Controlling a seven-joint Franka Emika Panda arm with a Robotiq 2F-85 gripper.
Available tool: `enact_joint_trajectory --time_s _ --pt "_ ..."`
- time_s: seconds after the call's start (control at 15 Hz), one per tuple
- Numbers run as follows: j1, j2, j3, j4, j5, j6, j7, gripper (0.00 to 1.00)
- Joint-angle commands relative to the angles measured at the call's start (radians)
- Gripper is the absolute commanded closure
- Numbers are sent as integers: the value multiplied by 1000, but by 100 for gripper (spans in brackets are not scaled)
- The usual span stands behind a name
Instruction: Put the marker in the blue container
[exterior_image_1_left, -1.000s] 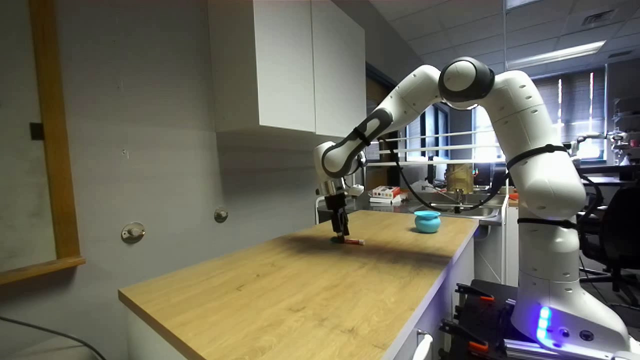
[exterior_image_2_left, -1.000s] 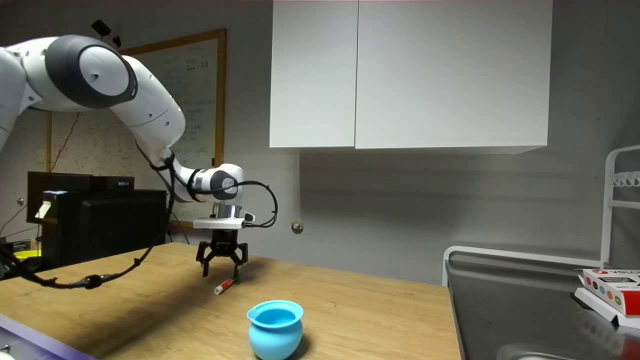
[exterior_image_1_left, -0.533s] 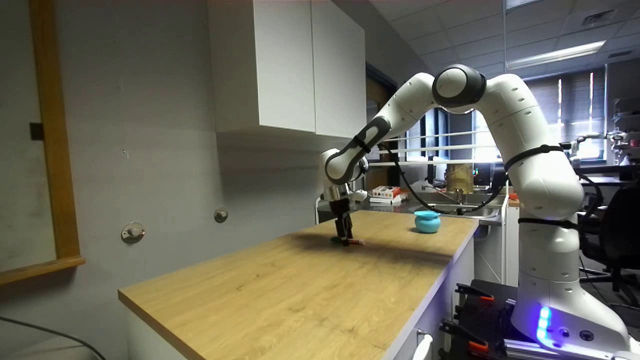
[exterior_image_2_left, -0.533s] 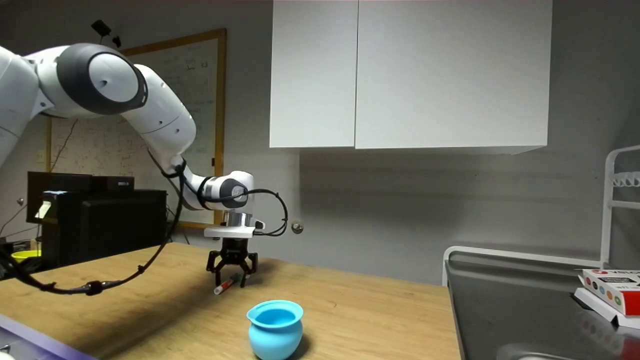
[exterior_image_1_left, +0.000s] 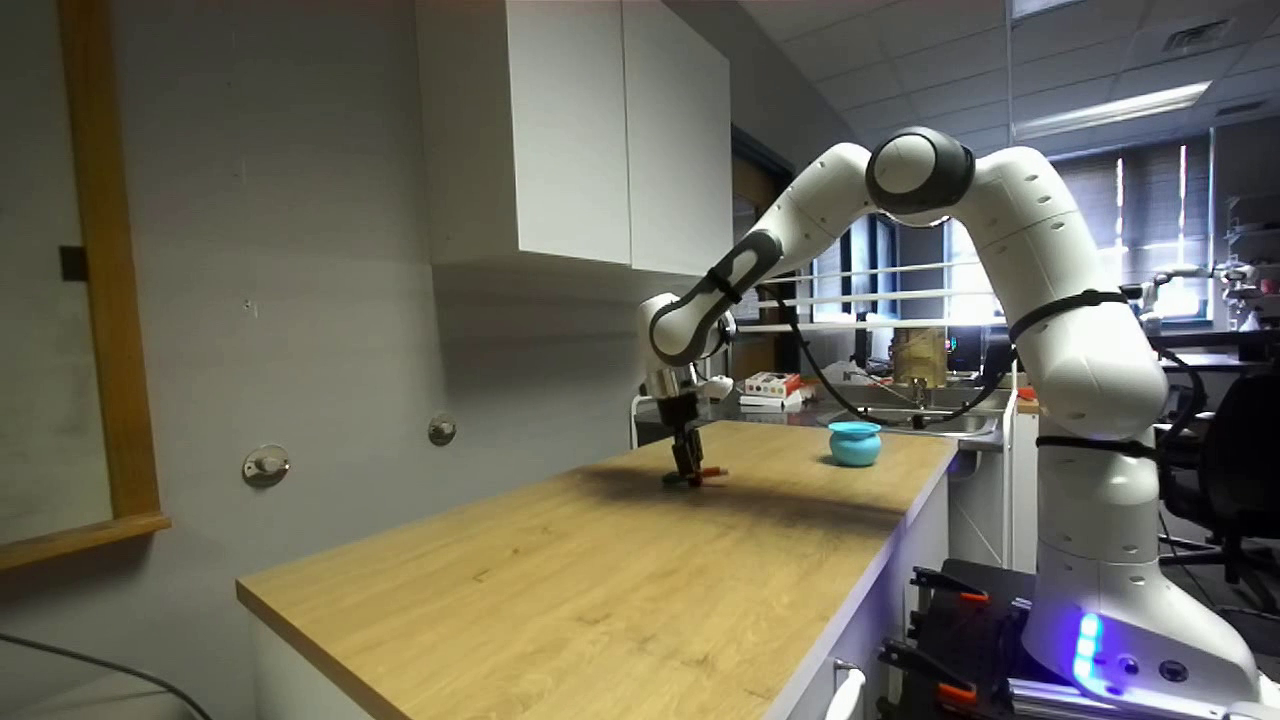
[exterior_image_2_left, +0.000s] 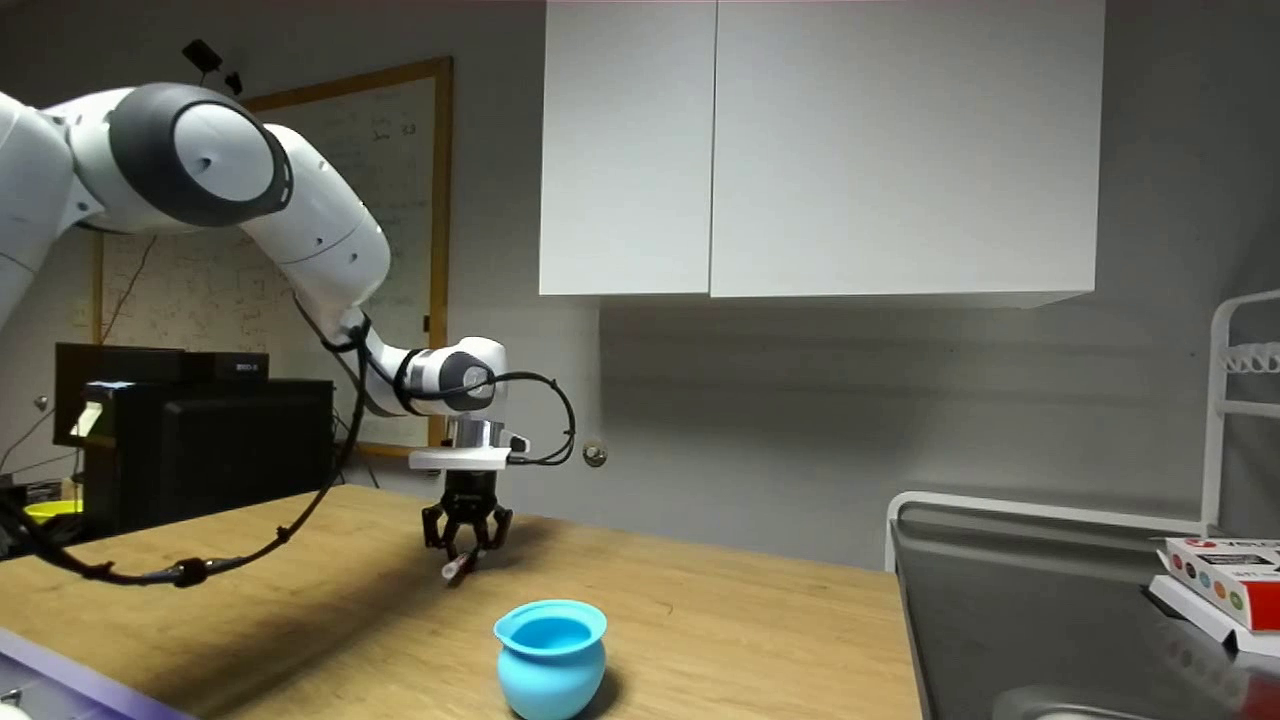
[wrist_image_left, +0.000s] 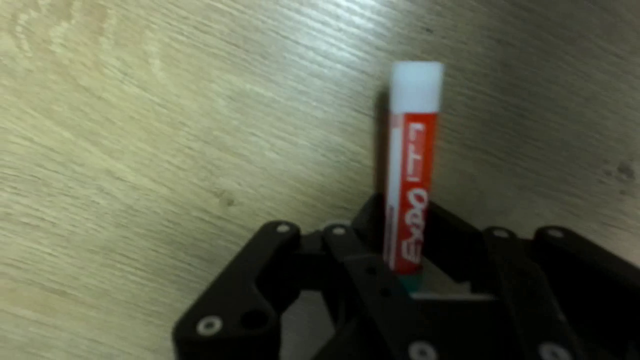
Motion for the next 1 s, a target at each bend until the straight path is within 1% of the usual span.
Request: enact_joint_trajectory --time_s 0.0,0.07,0.13,0.47,0.73,0.93 --pt "9 -17 -4 -8 -33 -25 14 94" --pt "11 -20 -4 -9 -38 -30 18 94" --pt "13 -24 -4 -9 -43 -38 20 90" --pt "24 -41 0 -6 -62 -63 28 90" --pt "33 -109 -4 -31 -73 -43 57 90" --pt "18 -186 -14 -59 -51 -18 100 90"
